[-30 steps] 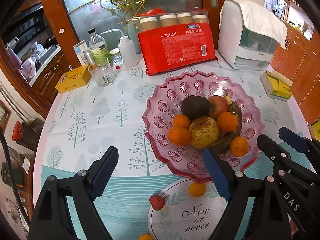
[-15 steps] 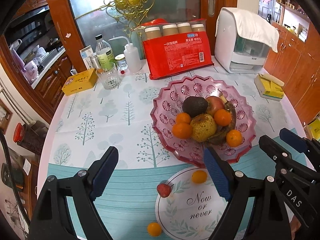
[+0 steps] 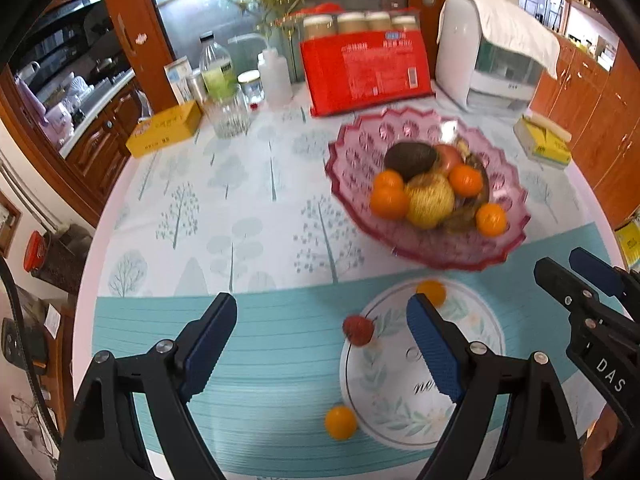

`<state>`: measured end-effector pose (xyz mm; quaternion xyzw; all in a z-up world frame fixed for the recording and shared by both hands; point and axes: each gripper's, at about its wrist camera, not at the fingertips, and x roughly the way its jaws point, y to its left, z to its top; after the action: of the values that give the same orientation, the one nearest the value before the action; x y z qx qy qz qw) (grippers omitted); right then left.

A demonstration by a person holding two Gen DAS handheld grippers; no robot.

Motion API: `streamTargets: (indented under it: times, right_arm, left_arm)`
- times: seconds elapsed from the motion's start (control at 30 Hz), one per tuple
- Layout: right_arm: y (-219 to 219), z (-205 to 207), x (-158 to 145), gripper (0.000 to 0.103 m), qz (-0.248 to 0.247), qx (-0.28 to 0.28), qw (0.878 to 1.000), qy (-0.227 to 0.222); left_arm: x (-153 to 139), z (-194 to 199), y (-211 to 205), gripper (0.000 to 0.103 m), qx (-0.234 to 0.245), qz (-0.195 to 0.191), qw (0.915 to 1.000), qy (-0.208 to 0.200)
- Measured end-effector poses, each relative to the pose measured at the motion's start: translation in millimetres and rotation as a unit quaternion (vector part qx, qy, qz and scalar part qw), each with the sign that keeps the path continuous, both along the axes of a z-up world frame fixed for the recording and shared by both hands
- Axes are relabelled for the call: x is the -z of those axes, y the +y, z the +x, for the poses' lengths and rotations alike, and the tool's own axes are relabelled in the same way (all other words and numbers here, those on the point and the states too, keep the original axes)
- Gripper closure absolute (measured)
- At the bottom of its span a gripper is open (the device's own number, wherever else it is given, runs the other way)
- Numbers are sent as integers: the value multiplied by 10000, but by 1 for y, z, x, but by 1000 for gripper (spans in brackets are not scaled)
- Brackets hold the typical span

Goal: Organize fruits
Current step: 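Withdraw both open grippers from the bowl toward the remaining fruit by the plate, then grasp the red lychee with the left gripper while the right gripper grasps a small mandarin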

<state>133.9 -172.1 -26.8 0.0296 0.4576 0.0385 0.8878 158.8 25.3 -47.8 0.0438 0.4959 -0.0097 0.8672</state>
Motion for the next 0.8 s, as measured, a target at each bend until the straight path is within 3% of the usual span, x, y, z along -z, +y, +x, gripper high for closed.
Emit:
streamTargets:
  times: [0.63, 0.8]
  right_arm:
    - [11, 12, 76, 51, 808, 75, 9939, 747]
    - [13, 21, 92, 51, 885, 71, 9920, 894]
  left_arm:
    - [98, 18, 12, 17, 250, -343, 9950, 901]
    - [119, 22, 6, 27, 417, -495, 9920, 1083]
